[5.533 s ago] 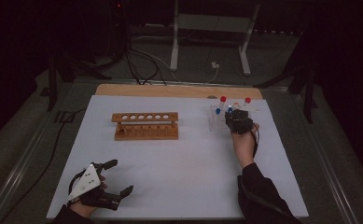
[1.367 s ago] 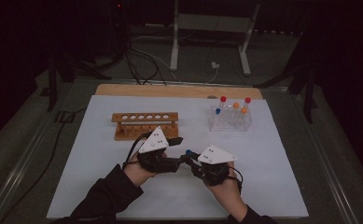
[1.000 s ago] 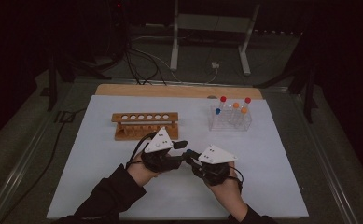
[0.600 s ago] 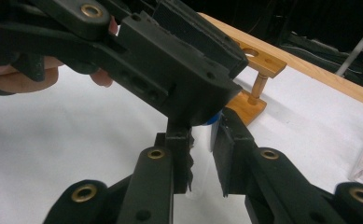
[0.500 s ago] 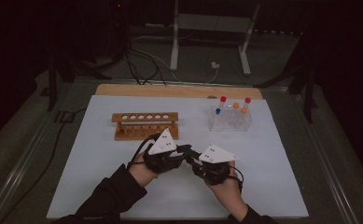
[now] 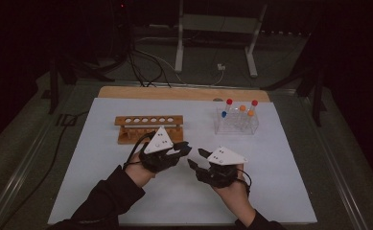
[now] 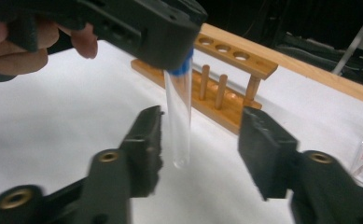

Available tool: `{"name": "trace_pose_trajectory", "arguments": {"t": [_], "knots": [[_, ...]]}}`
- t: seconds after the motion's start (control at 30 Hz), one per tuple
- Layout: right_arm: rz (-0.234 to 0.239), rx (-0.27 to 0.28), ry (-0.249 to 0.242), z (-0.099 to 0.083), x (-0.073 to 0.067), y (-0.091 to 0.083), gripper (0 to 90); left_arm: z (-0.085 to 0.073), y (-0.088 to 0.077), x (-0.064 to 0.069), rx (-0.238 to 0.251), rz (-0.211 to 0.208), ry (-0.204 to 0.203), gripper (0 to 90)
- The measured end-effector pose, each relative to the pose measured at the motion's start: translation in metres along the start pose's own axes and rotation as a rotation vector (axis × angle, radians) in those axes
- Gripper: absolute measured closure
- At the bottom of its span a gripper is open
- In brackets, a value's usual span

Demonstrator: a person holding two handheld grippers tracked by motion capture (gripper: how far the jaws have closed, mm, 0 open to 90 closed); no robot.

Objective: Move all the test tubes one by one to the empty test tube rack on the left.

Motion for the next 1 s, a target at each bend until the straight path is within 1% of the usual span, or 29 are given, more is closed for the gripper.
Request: {"name": "trace_pose_trajectory", "arguments": {"t": [0.03, 0.07, 0.1, 0.13, 0.17, 0.2, 0.23, 0.27, 0.3, 0.37, 0.4, 0.47, 0.53, 0.57, 0.6, 0.63, 0.7, 0.73, 0.9, 1.0], "knots": [[-0.002, 0.013, 0.010, 0.000, 0.000, -0.001, 39.7, 0.000, -0.001, -0.002, -0.002, 0.008, 0.001, 77.5], [-0.003, 0.015, 0.013, 0.001, 0.001, -0.001, 37.4, 0.001, -0.003, -0.005, 0.000, 0.015, -0.004, 77.6], [-0.003, 0.015, 0.013, 0.001, 0.001, -0.001, 37.4, 0.001, -0.004, -0.007, 0.002, 0.022, -0.008, 77.6], [-0.007, 0.017, 0.021, 0.001, 0.001, 0.000, 30.1, 0.002, -0.005, -0.009, 0.002, 0.031, -0.007, 77.5], [-0.007, 0.017, 0.021, 0.001, 0.001, 0.000, 30.1, 0.002, -0.006, -0.012, 0.003, 0.037, -0.007, 77.5], [-0.003, 0.018, 0.042, 0.001, 0.002, 0.000, 24.3, 0.003, -0.007, -0.015, 0.007, 0.045, -0.010, 77.6], [-0.003, 0.018, 0.042, 0.001, 0.002, 0.000, 24.3, 0.003, -0.008, -0.017, 0.013, 0.053, -0.014, 77.6], [0.001, 0.020, 0.047, 0.001, 0.003, 0.000, 20.6, 0.003, -0.008, -0.021, 0.012, 0.054, -0.022, 77.6], [-0.007, 0.030, 0.052, 0.001, 0.003, 0.000, 15.9, 0.003, -0.008, -0.023, 0.012, 0.061, -0.025, 77.6], [-0.011, 0.035, 0.051, 0.001, 0.003, -0.001, 14.3, 0.004, -0.007, -0.029, 0.005, 0.070, -0.035, 77.6], [-0.023, 0.047, 0.050, 0.002, 0.003, -0.002, 10.7, 0.004, -0.007, -0.031, 0.001, 0.077, -0.033, 77.6], [-0.026, 0.053, 0.054, 0.002, 0.004, -0.003, 9.3, 0.006, -0.008, -0.036, 0.005, 0.089, -0.039, 77.6], [-0.032, 0.060, 0.065, 0.002, 0.006, -0.004, 3.0, 0.008, -0.008, -0.040, 0.007, 0.104, -0.037, 77.6], [-0.020, 0.061, 0.063, 0.002, 0.006, -0.004, 1.4, 0.008, -0.008, -0.042, 0.009, 0.108, -0.042, 77.6], [-0.020, 0.061, 0.063, 0.002, 0.006, -0.004, 1.4, 0.009, -0.008, -0.044, 0.012, 0.112, -0.044, 77.6], [-0.015, 0.062, 0.064, 0.002, 0.007, -0.005, 1.3, 0.009, -0.008, -0.046, 0.018, 0.126, -0.041, 77.6], [-0.008, 0.059, 0.068, 0.002, 0.007, -0.005, 0.0, 0.010, -0.007, -0.050, 0.020, 0.129, -0.052, 77.6], [-0.001, 0.065, 0.065, 0.002, 0.007, -0.006, 0.0, 0.010, -0.006, -0.052, 0.013, 0.142, -0.044, 77.6], [0.001, 0.071, 0.063, 0.003, 0.007, -0.007, 0.0, 0.013, -0.002, -0.061, 0.005, 0.164, -0.052, 77.6], [0.004, 0.073, 0.065, 0.002, 0.009, -0.007, 0.0, 0.017, -0.001, -0.067, 0.014, 0.186, -0.048, 77.6]]}}
Point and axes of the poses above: each handheld gripper's, and its own axes: y roughly forward along the jaws, z roughly out of its top, x roughly to its right, the point moved 1 cm from there along y, roughly forward along the jaws, and after that the axes turned 1 degree about -z, right-handed, at the moved point
